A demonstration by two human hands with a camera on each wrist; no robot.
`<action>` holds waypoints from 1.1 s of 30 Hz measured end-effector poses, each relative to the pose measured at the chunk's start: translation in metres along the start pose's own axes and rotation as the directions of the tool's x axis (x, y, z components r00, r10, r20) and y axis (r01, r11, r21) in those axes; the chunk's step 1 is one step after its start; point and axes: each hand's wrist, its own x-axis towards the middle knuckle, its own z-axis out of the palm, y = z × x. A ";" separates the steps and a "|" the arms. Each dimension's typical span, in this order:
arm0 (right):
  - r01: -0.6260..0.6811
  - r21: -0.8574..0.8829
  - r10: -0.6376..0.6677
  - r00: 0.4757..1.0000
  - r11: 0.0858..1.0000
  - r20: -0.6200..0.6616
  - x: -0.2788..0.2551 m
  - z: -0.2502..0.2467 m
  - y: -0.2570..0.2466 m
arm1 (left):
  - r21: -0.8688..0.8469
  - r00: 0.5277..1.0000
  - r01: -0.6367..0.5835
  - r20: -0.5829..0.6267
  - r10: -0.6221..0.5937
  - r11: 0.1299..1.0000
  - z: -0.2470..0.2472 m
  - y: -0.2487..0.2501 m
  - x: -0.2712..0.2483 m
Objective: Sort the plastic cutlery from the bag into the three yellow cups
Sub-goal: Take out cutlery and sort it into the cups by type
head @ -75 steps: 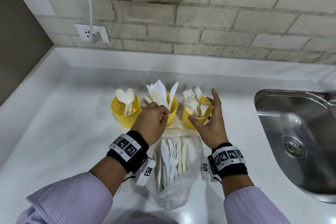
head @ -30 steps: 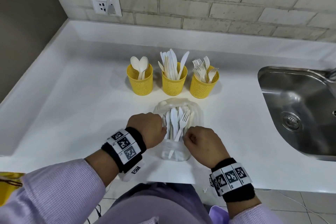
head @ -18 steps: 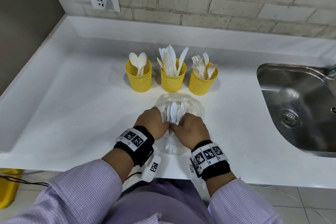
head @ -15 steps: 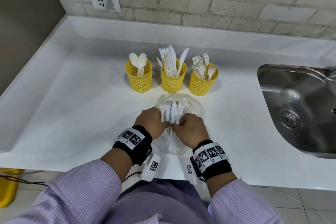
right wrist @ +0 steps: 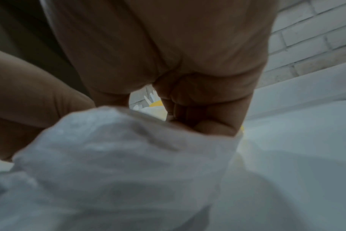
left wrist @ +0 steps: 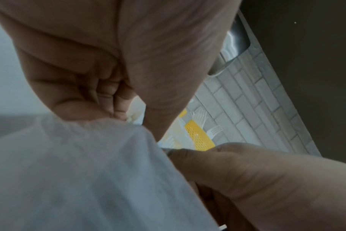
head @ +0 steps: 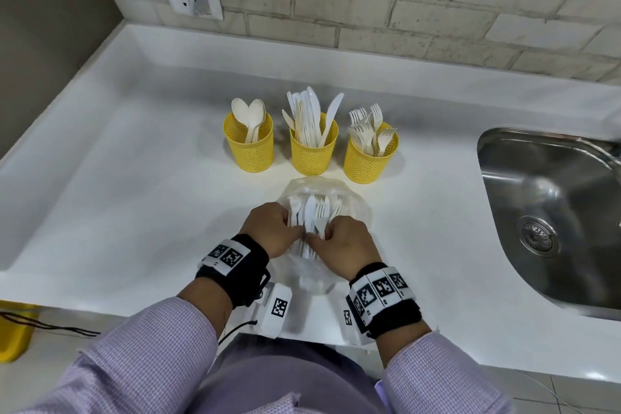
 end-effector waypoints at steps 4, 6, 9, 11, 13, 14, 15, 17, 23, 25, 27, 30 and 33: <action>0.035 0.057 -0.037 0.999 0.998 0.019 0.002 -0.003 0.002 | -0.045 0.999 0.049 0.010 -0.049 0.998 0.004 0.004 -0.005; 0.036 0.102 -0.038 0.999 0.994 0.017 0.001 -0.004 0.004 | -0.050 0.998 0.061 -0.010 -0.062 0.997 0.008 0.006 -0.008; 0.033 0.207 -0.037 0.999 0.978 0.016 0.002 -0.004 0.012 | -0.029 0.996 0.065 -0.059 -0.067 0.997 0.013 0.008 -0.014; 0.038 0.250 -0.044 0.999 0.968 0.019 0.003 -0.005 0.014 | -0.035 0.995 0.057 -0.076 -0.060 0.998 0.015 0.009 -0.016; 0.036 0.279 -0.047 0.998 0.960 0.033 0.004 -0.006 0.015 | -0.073 0.995 0.058 -0.077 -0.064 0.996 0.016 0.011 -0.019; 0.031 0.293 -0.046 0.998 0.956 0.044 0.003 -0.007 0.015 | -0.078 0.995 0.058 -0.075 -0.064 0.995 0.017 0.012 -0.020; 0.023 0.300 -0.041 0.998 0.954 0.054 0.003 -0.007 0.015 | -0.068 0.995 0.052 -0.078 -0.058 0.996 0.018 0.014 -0.020; 0.034 0.279 -0.052 0.997 0.960 0.057 0.002 -0.007 0.015 | -0.044 0.994 0.059 -0.086 -0.063 0.997 0.020 0.016 -0.020; 0.109 0.119 -0.115 0.992 0.987 0.048 0.000 -0.008 0.015 | -0.015 0.992 0.034 -0.125 -0.036 0.999 0.031 0.023 -0.025; 0.107 0.140 -0.115 0.992 0.984 0.049 0.000 -0.009 0.017 | -0.016 0.989 0.037 -0.141 -0.039 0.999 0.033 0.025 -0.025; 0.101 0.170 -0.111 0.992 0.980 0.052 0.001 -0.010 0.018 | -0.045 0.988 0.053 -0.141 -0.059 0.998 0.036 0.023 -0.024; 0.092 0.237 -0.109 0.992 0.967 0.060 0.002 -0.009 0.020 | -0.157 0.986 0.071 -0.140 -0.093 0.985 0.038 0.019 -0.024; 0.068 0.281 -0.093 0.993 0.957 0.076 0.002 -0.010 0.023 | -0.246 0.990 0.065 -0.102 -0.092 0.967 0.037 0.016 -0.023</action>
